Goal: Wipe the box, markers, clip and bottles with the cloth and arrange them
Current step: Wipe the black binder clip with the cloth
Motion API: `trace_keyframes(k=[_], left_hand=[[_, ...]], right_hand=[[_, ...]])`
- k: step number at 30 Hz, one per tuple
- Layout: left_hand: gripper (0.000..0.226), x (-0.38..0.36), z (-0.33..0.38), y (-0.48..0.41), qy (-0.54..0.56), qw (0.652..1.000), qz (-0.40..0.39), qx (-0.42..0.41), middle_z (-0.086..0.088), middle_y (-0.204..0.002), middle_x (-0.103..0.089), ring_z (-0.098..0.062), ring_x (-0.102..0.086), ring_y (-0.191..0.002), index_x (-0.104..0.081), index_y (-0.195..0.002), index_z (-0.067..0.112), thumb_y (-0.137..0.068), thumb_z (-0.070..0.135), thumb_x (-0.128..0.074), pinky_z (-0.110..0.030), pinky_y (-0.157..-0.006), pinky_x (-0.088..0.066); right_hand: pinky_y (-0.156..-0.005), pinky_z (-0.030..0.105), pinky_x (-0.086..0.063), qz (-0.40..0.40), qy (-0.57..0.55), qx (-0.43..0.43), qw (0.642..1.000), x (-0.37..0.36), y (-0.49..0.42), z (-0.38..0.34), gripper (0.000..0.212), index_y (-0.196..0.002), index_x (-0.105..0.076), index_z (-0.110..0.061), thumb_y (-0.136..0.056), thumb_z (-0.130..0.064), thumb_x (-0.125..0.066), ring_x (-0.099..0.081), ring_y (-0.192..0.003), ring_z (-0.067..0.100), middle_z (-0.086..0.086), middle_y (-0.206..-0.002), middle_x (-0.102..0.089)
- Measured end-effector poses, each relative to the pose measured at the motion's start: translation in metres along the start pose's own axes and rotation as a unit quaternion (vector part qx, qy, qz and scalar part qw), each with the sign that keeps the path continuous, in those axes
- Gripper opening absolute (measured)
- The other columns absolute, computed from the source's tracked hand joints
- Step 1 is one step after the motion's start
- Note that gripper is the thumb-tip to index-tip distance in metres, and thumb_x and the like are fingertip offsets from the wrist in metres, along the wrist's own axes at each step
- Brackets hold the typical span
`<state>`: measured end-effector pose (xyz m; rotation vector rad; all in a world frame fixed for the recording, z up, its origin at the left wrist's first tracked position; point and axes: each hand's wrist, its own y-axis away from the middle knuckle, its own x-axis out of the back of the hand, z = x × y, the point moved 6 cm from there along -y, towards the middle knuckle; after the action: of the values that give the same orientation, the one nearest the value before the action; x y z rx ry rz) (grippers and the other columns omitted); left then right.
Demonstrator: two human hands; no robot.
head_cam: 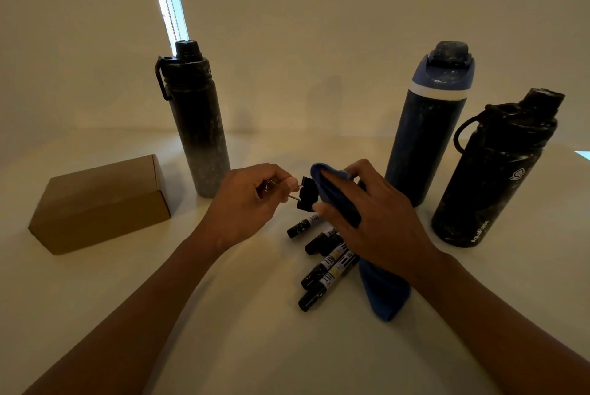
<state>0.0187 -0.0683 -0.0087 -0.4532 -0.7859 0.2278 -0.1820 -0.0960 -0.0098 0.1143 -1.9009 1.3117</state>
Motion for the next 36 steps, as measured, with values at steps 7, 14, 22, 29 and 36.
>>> trace_keyframes(k=[7, 14, 22, 29, 36], left_hand=[[0.018, -0.013, -0.001, 0.002, 0.041, 0.998, -0.034, 0.024, 0.017, -0.085, -0.076, -0.007, -0.074, -0.082, -0.075, -0.101, 0.035, -0.101, 0.047, -0.062, -0.023, -0.076, -0.060], [0.020, -0.011, 0.005, 0.003, 0.183, 0.980, -0.065, 0.040, 0.002, -0.093, -0.079, -0.012, -0.074, -0.087, -0.077, -0.104, 0.019, -0.101, 0.033, -0.063, -0.019, -0.078, -0.055], [0.023, -0.016, 0.004, 0.006, 0.223, 0.967, -0.095, 0.083, 0.001, -0.093, -0.079, -0.009, -0.072, -0.087, -0.077, -0.107, 0.019, -0.101, 0.036, -0.063, -0.023, -0.077, -0.055], [0.021, -0.010, 0.003, 0.003, 0.099, 0.990, -0.079, 0.057, 0.015, -0.085, -0.077, -0.018, -0.074, -0.080, -0.075, -0.095, 0.036, -0.094, 0.052, -0.062, -0.044, -0.082, -0.062], [0.026, -0.009, 0.002, 0.003, 0.189, 0.975, -0.076, 0.085, 0.006, -0.081, -0.075, -0.026, -0.061, -0.074, -0.079, -0.101, 0.027, -0.103, 0.041, -0.058, -0.031, -0.071, -0.057]], right_hand=[[-0.069, 0.016, -0.051, -0.058, 0.020, -0.032, 0.998, -0.004, 0.005, 0.006, 0.065, -0.127, -0.064, -0.019, -0.085, -0.068, -0.069, -0.053, -0.093, 0.006, -0.006, -0.114, -0.049], [-0.084, 0.011, -0.049, -0.050, -0.152, -0.066, 0.985, -0.001, 0.004, 0.010, 0.066, -0.138, -0.061, -0.018, -0.083, -0.049, -0.082, -0.056, -0.099, 0.004, -0.012, -0.114, -0.053], [-0.089, 0.015, -0.050, -0.064, -0.132, -0.077, 0.986, -0.006, 0.007, 0.015, 0.072, -0.143, -0.057, -0.025, -0.081, -0.056, -0.079, -0.054, -0.103, 0.001, -0.016, -0.119, -0.049], [-0.071, 0.014, -0.050, -0.049, -0.038, -0.001, 0.998, -0.007, 0.002, 0.013, 0.065, -0.130, -0.067, -0.018, -0.081, -0.058, -0.078, -0.057, -0.083, 0.005, 0.000, -0.116, -0.054], [-0.068, 0.017, -0.051, -0.009, -0.047, 0.006, 0.999, -0.010, 0.003, 0.015, 0.056, -0.117, -0.065, -0.014, -0.087, -0.061, -0.067, -0.052, -0.076, 0.004, 0.002, -0.101, -0.061]])
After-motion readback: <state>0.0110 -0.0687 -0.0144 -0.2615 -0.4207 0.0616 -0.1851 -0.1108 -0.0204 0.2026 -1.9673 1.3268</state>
